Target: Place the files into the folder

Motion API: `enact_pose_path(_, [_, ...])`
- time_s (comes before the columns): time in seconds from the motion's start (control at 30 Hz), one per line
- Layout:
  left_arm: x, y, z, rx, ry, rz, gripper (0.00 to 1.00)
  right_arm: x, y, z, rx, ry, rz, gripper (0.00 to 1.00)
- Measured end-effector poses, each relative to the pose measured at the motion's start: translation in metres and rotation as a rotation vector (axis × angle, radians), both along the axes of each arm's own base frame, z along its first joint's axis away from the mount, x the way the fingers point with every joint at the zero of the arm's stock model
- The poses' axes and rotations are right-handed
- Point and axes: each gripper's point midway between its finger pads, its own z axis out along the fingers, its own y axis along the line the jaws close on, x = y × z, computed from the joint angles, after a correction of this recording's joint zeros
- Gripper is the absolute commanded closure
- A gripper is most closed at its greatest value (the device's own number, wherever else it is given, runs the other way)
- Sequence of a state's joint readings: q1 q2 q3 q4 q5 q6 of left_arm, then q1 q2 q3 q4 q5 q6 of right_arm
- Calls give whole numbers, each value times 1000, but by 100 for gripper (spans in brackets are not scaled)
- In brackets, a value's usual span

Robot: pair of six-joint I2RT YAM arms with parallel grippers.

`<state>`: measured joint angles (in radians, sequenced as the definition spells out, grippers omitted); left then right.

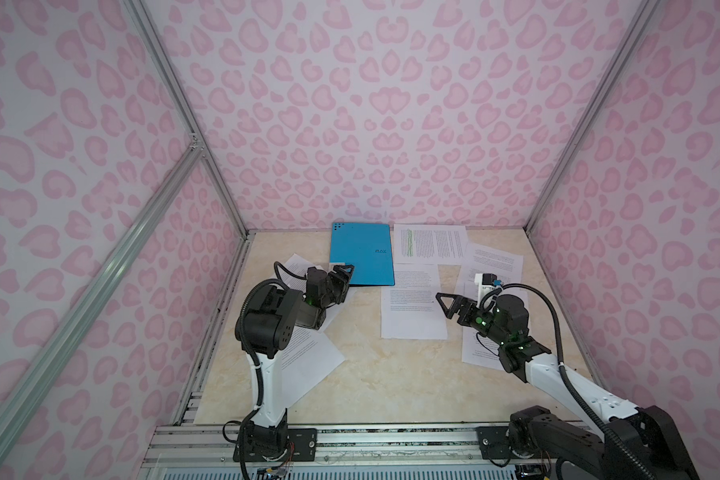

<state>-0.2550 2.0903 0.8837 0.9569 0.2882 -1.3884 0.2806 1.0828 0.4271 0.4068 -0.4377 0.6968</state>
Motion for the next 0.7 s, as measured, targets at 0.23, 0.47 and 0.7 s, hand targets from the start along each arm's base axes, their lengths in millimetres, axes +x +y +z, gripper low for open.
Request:
enact_pose_path(0.23, [10, -1, 1, -14, -37, 13, 20, 1, 2, 1, 7, -7, 8, 2])
enact_pose_path(0.47, [25, -3, 0, -35, -55, 45, 51, 2, 6, -3, 9, 3, 18, 2])
enact_pose_path(0.7, [22, -7, 7, -66, -64, 48, 96, 3, 7, -9, 1, 17, 21, 3])
